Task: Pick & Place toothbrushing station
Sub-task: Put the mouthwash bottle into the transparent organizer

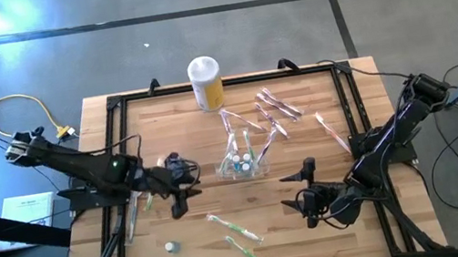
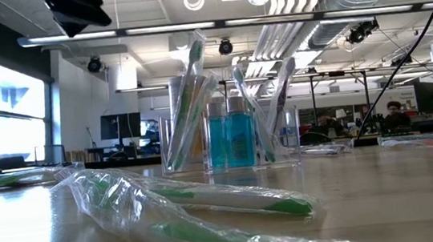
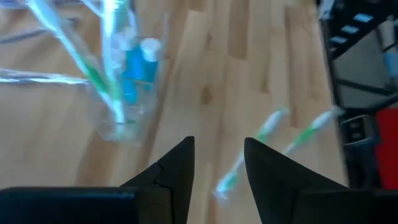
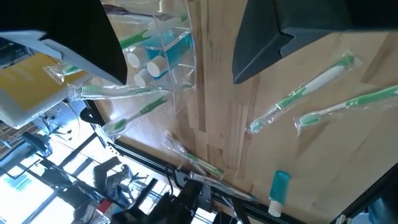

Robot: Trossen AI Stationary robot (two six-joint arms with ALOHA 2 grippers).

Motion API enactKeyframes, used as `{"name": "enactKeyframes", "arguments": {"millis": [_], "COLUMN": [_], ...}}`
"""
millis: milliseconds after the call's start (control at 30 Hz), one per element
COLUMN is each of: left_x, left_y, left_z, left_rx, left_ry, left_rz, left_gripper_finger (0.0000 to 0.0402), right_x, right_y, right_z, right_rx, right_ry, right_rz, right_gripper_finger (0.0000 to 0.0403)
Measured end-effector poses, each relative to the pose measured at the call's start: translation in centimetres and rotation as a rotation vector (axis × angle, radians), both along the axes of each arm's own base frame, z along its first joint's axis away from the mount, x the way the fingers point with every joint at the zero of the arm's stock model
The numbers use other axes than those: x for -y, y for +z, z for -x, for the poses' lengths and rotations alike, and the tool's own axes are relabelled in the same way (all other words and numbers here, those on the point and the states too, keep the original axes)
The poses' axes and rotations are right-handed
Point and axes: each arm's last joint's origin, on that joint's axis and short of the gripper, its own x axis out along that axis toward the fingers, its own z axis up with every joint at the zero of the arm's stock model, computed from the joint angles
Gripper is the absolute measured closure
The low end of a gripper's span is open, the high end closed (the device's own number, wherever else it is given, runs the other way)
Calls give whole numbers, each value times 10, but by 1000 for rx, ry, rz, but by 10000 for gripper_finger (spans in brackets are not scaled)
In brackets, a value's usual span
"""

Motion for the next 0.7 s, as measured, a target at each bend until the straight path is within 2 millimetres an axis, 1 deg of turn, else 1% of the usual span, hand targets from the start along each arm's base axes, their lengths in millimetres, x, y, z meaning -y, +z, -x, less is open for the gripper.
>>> {"name": "enactKeyframes", "arguments": {"millis": [100,200,500,600,700], "left_x": [7,8,9,9,12], "left_y": [-6,-10,-10,-8,-9], "left_z": [-1,-4,-6,-7,-14], "left_rx": [-43,-57,-45,-20,9], "left_ry": [4,2,-38,-50,-66], "left_rz": [34,36,-4,-17,-30], "left_gripper_finger": [265,265,262,244,212], "right_x": [0,0,0,0,0], "right_y": [0,0,-1,-1,-1], "right_z": [0,0,0,0,0], "right_rx": [0,1,-3,-3,-3], "right_ry": [-1,-1,-7,-7,-7], "right_rz": [-1,-1,-9,-10,-10], "right_gripper_finger": [120,120,120,120,120]}}
